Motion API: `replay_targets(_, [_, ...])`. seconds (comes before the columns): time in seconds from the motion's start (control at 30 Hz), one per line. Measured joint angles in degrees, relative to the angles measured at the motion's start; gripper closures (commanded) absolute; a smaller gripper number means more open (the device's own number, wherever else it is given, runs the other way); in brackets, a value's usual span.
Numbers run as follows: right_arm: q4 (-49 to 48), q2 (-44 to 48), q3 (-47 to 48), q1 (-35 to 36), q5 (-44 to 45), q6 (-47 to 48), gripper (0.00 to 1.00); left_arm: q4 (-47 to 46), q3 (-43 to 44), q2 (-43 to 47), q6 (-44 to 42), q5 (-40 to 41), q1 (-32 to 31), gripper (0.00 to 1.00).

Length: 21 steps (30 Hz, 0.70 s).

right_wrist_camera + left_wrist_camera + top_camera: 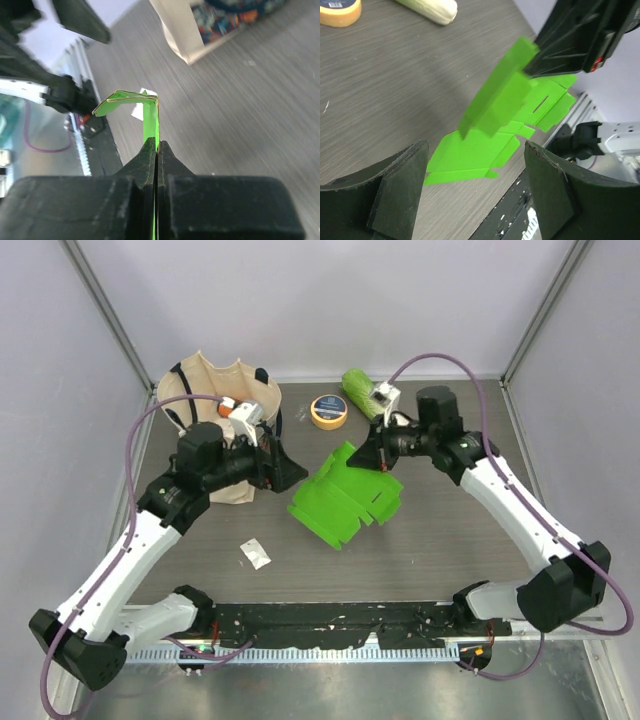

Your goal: Fold the paper box

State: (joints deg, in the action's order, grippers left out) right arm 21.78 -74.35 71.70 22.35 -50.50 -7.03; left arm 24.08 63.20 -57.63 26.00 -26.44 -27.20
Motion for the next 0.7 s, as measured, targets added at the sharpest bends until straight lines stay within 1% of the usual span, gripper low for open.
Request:
replay_targets(0.07, [4.96, -2.01, 0.13, 2.67, 6.03, 3.48, 0.99, 0.46, -0.13, -0.57, -0.96, 5.29, -3.54, 0.26])
replay_targets(0.1, [7.13, -3.15, 0.13, 4.33, 8.46, 5.07, 0.99, 0.00, -0.39, -1.18, -1.22, 8.33, -6.49, 0.28])
replay_targets(0.13, [8.90, -4.42, 0.11, 5.79, 10.75, 6.45, 0.99, -0.52, -0.68, -1.77, -1.22, 10.27, -8.39, 0.33])
replay_targets(0.2, [11.32, -6.60, -0.04, 8.15, 14.51, 8.74, 0.99, -2.71, -2.05, -4.20, -0.94, 14.62, -11.50, 0.33])
replay_targets(0.27, [12.44, -8.13, -0.48, 9.88, 17.31, 10.86, 0.99, -5.20, -3.65, -7.30, -0.35, 17.00, -14.67, 0.33])
replay_targets(0.33, [13.35, -9.42, -0.70, 10.47, 19.04, 12.61, 0.99, -7.58, -5.40, -11.15, 0.63, 18.40, -15.39, 0.29])
replay_targets(0.4, [13.57, -10.93, -0.70, 10.49, 20.00, 14.01, 0.99, -8.72, -6.84, -14.43, 1.09, 19.43, -15.67, 0.29])
replay_targets(0.47, [13.81, -12.31, -0.70, 10.47, 20.48, 14.95, 0.99, -9.09, -8.15, -16.52, 1.25, 20.92, -15.93, 0.31])
replay_targets(0.5, [13.97, -12.98, -0.70, 10.40, 20.61, 15.39, 0.99, -9.25, -8.76, -16.94, 1.25, 21.38, -15.98, 0.38])
replay_targets(0.53, [13.99, -13.62, -0.70, 10.38, 20.65, 15.87, 0.99, -9.33, -9.29, -17.03, 1.22, 22.10, -16.02, 0.42])
replay_targets(0.67, [14.08, -14.32, -0.70, 10.38, 20.52, 17.07, 0.99, -10.12, -10.01, -17.03, 1.07, 25.70, -16.26, 0.57])
replay_targets(0.7, [14.08, -14.32, -0.70, 10.36, 20.48, 17.40, 0.99, -10.23, -10.01, -17.03, 0.94, 26.51, -16.28, 0.66])
